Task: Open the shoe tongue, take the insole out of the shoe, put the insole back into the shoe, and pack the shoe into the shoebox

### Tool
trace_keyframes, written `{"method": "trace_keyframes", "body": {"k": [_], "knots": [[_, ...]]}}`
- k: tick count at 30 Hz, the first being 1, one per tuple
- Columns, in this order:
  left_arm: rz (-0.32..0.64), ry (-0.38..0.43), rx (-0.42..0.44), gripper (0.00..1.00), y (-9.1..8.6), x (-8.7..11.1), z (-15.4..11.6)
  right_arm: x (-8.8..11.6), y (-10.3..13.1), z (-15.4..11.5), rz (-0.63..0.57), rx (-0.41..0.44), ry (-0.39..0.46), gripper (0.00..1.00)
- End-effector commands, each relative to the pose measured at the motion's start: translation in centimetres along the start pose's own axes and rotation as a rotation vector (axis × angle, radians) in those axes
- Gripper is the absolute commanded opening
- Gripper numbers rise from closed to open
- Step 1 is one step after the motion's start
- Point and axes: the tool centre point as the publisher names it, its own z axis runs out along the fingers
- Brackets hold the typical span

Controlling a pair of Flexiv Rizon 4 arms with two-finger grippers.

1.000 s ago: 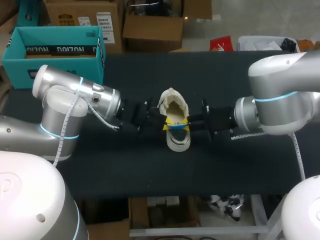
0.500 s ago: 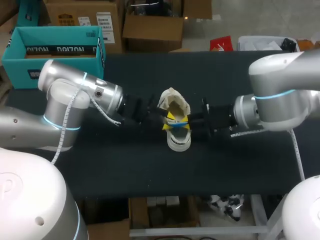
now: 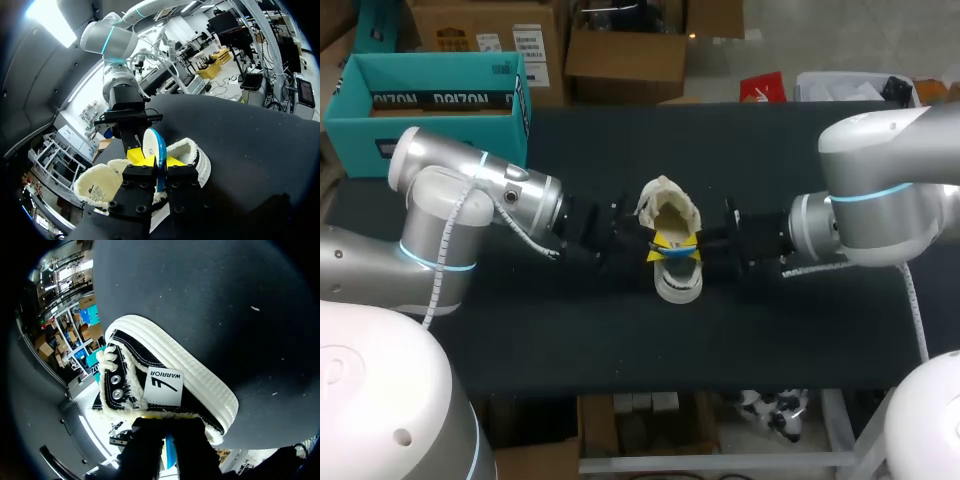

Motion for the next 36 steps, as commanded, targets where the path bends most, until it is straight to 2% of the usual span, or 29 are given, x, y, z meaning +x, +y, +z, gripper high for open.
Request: {"method": "trace_keyframes", "body": {"k": [1,3,4,7,11,12,13,15,18,20,21,22,29,36], "knots": [[0.001,-0.009,-0.007,0.0,-0.1,0.2,0.4,-0.4,-0.5,-0.3,0.001,-0.007,0.007,0.0],[0.001,-0.011,-0.01,0.0,-0.1,0.2,0.3,-0.5,-1.1,-0.6,-0.001,-0.02,0.01,0.39],[0.0,-0.012,-0.012,0.0,-0.1,0.2,0.2,-0.6,-1.5,-0.8,-0.001,-0.028,0.01,0.45],[-0.001,-0.014,-0.016,0.0,-0.1,0.3,0.1,-0.6,-2.7,-1.2,-0.003,-0.054,0.006,0.5],[-0.005,-0.016,-0.02,0.0,0.0,0.4,0.0,-0.5,-4.0,-1.7,-0.007,-0.088,0.002,0.44],[-0.007,-0.017,-0.02,0.0,0.0,0.4,0.0,-0.5,-4.2,-1.8,-0.009,-0.09,0.001,0.4],[-0.008,-0.018,-0.02,0.0,0.0,0.4,0.0,-0.5,-4.3,-1.8,-0.011,-0.091,0.001,0.31],[-0.008,-0.019,-0.02,0.0,0.0,0.5,0.0,-0.4,-4.5,-1.7,-0.015,-0.092,0.001,0.22],[-0.009,-0.019,-0.019,0.0,0.0,0.6,0.1,-0.4,-4.4,-1.4,-0.016,-0.089,-0.002,0.25],[-0.008,-0.017,-0.021,0.0,0.0,0.6,0.2,-0.3,-4.2,-1.2,-0.015,-0.085,-0.004,0.23],[-0.008,-0.017,-0.023,0.0,0.1,0.6,0.2,-0.3,-4.0,-1.1,-0.016,-0.081,-0.006,0.14],[-0.009,-0.018,-0.023,0.0,0.1,0.5,0.2,-0.2,-3.9,-1.0,-0.015,-0.077,-0.008,0.0],[-0.03,-0.028,-0.03,0.0,1.3,-0.1,0.0,0.1,-2.4,-0.2,-0.001,-0.078,-0.023,0.0],[-0.098,-0.039,-0.029,0.0,3.6,-1.6,0.4,0.3,0.2,0.5,0.031,-0.079,-0.033,0.0]]}}
